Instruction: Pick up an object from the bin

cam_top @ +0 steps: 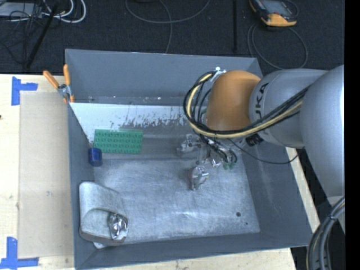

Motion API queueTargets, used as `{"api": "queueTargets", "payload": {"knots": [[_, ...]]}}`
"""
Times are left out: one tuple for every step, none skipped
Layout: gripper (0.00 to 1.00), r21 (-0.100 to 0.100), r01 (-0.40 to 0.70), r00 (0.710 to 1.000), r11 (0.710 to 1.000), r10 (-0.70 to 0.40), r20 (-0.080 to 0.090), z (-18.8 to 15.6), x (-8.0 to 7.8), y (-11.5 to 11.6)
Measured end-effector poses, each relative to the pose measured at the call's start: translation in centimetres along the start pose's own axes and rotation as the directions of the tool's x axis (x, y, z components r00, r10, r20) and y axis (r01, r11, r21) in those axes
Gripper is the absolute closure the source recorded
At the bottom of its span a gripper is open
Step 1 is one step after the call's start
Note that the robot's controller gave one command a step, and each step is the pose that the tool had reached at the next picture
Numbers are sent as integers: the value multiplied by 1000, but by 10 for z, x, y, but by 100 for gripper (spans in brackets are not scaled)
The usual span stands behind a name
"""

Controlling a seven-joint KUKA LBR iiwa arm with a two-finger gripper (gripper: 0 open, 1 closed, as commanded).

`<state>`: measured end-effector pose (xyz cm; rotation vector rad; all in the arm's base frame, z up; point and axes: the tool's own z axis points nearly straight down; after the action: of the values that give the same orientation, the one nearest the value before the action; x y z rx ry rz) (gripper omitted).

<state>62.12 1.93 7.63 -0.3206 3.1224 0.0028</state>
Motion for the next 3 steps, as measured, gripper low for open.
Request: {"api": "queueTargets", "payload": {"knots": [[100,1,1,1000,1000,-1,-1,-2,0,-1],[0,2,2,1000,1000,-2,-2,0,1,-1],[0,4,-95,995,995,95,-3,0,27,-74]]}}
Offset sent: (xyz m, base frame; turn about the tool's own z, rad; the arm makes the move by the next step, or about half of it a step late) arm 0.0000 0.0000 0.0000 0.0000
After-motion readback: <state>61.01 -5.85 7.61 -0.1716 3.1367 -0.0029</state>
